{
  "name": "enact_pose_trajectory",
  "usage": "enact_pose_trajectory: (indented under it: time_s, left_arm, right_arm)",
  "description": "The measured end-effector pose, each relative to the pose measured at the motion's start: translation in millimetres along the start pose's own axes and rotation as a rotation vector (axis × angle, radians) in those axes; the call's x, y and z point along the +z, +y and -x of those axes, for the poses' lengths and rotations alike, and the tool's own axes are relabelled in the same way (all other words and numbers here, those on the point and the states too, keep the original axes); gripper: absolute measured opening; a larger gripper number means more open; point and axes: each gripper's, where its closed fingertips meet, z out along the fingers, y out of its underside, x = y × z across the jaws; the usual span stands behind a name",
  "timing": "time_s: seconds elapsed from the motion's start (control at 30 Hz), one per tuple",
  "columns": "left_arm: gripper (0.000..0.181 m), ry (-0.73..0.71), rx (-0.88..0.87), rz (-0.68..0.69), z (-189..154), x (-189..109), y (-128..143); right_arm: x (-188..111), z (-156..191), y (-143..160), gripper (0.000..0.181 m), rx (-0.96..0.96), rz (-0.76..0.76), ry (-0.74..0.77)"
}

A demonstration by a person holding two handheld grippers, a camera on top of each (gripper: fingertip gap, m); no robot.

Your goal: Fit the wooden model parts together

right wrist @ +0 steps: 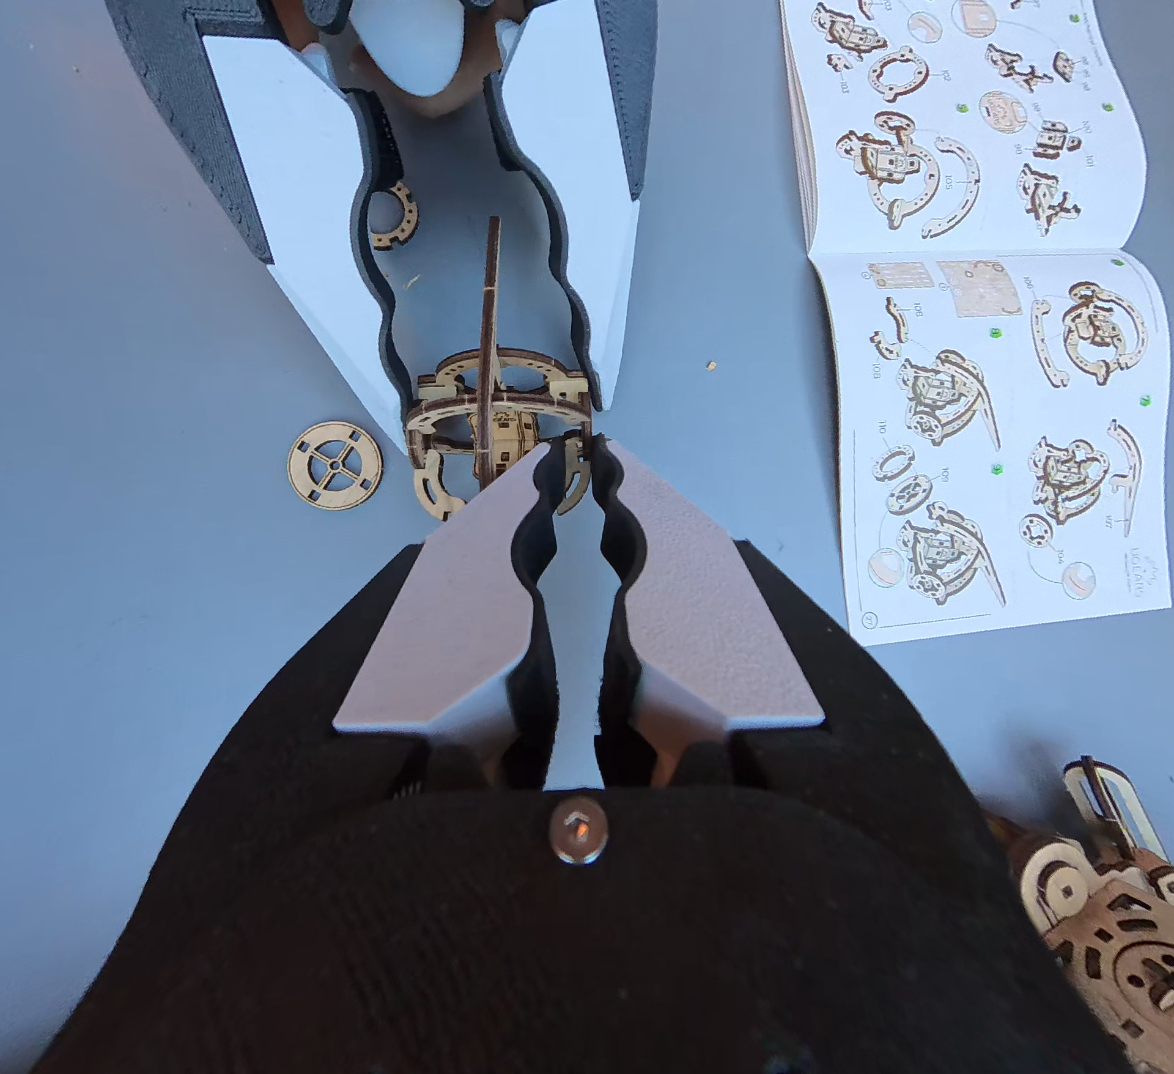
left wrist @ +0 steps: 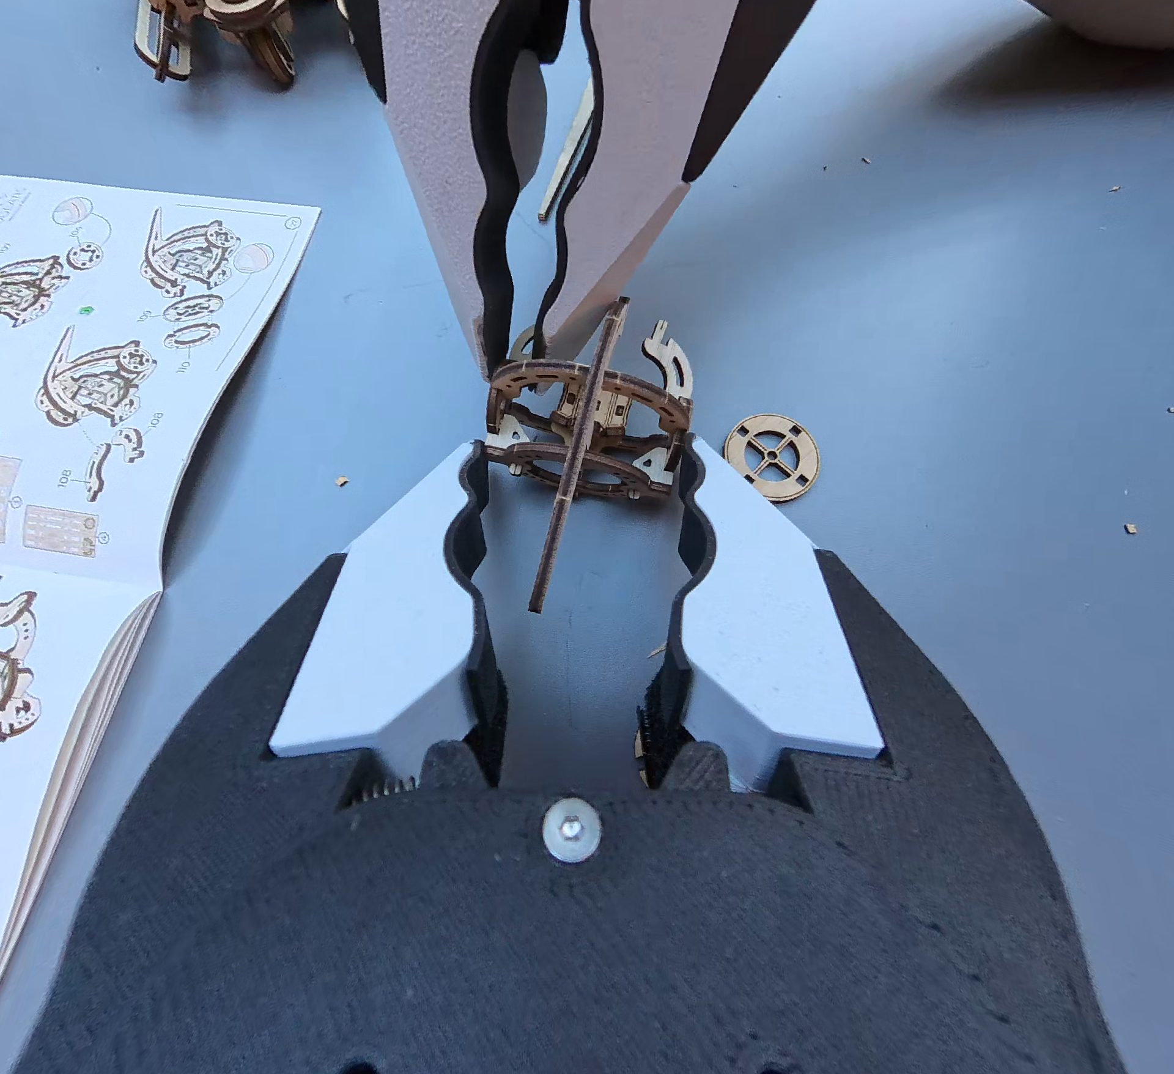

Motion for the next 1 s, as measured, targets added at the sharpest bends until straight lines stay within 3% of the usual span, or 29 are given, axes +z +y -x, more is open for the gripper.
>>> enact_pose_trajectory:
  time_s: [0.03,1.0]
  left_arm:
    - [0.06,0.001,-0.002,0.0,0.1,0.0,0.0]
    - [0.06,0.005,0.018,0.0,-2.3,-0.1,0.4]
  right_arm:
    - [0.1,-0.1,0.0,0.006,-0.006,-0.002,0.002]
    - [-2.0,3.2,0.4,0.007,-0.057,-0.01,0.04]
